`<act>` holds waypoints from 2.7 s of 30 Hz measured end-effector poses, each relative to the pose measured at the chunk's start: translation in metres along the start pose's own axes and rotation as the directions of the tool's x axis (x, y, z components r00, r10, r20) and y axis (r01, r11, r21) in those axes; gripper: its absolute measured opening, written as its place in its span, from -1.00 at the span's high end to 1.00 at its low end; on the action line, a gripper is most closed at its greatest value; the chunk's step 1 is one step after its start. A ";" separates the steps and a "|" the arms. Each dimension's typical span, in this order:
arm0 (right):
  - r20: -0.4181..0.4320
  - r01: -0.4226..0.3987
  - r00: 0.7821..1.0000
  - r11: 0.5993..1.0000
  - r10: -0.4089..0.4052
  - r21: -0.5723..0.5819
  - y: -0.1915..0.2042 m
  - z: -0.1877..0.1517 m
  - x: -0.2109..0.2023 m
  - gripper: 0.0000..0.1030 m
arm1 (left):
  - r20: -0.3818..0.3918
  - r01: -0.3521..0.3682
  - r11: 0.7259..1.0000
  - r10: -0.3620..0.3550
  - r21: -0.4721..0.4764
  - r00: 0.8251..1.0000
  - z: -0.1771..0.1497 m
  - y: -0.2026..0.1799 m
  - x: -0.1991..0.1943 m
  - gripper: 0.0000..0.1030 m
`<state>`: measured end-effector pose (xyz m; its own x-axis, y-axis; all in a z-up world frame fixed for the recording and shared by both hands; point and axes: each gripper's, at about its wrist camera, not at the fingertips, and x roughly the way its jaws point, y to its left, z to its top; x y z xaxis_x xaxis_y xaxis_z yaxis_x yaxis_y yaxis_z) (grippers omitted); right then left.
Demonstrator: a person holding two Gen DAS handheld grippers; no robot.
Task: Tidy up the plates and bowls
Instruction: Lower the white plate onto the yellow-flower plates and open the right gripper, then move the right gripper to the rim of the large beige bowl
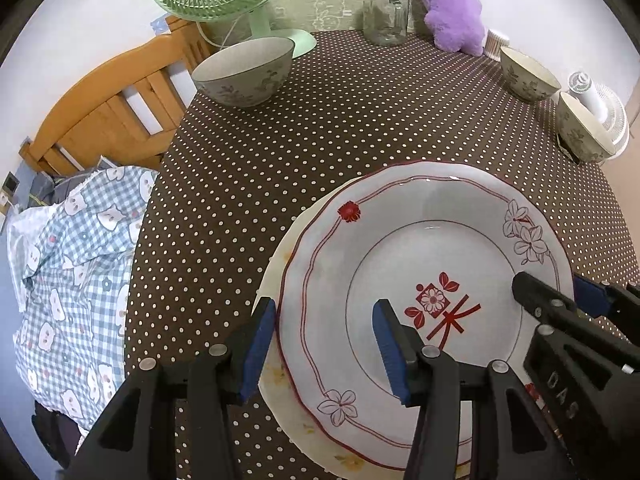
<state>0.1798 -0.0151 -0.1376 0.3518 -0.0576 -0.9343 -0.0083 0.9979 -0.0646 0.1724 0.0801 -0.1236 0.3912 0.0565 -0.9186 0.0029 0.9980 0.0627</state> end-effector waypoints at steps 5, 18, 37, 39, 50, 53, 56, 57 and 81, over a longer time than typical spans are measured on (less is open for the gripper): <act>0.003 0.014 1.000 1.000 -0.014 -0.007 0.003 -0.002 0.001 0.27 | 0.006 0.008 1.000 -0.008 0.017 1.000 -0.002 0.000 -0.003 -0.04; 0.003 -0.044 0.999 0.998 0.044 0.050 -0.010 -0.010 -0.010 -0.17 | 0.019 0.044 0.999 -0.044 0.022 0.999 -0.008 0.008 -0.020 -0.31; 0.162 -0.134 0.980 0.984 0.115 0.114 -0.095 0.014 -0.076 -0.38 | 0.166 0.099 0.994 -0.104 0.036 0.981 0.025 -0.059 -0.089 -0.70; 0.169 -0.130 0.979 0.987 0.113 0.097 -0.107 0.018 -0.080 -0.39 | 0.169 0.096 0.995 -0.097 0.012 0.981 0.032 -0.071 -0.092 -0.70; 0.220 -0.117 0.969 0.993 0.108 0.024 -0.177 0.052 -0.087 -0.40 | 0.193 0.089 0.994 -0.075 -0.062 0.978 0.064 -0.135 -0.096 -0.69; 0.227 -0.122 0.967 0.992 0.114 0.022 -0.199 0.061 -0.085 -0.40 | 0.209 0.091 0.994 -0.076 -0.064 0.975 0.073 -0.156 -0.095 -0.69; 0.241 -0.125 0.963 0.992 0.118 0.016 -0.220 0.071 -0.081 -0.40 | 0.215 0.087 0.994 -0.071 -0.064 0.974 0.082 -0.173 -0.093 -0.66; 0.247 -0.129 0.961 0.992 0.122 0.012 -0.226 0.072 -0.081 -0.40 | 0.217 0.087 0.994 -0.072 -0.062 0.973 0.087 -0.182 -0.091 -0.66; 0.233 -0.130 0.965 0.991 0.116 0.043 -0.315 0.146 -0.004 -0.26 | 0.177 0.056 0.998 -0.049 -0.036 0.983 0.163 -0.281 -0.017 -0.19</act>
<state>0.3177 -0.3246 -0.0619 0.5572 0.0675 -0.8276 -0.0138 0.9973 0.0720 0.3151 -0.2057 -0.0616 0.5475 0.0023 -0.8368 -0.0088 1.0000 -0.0030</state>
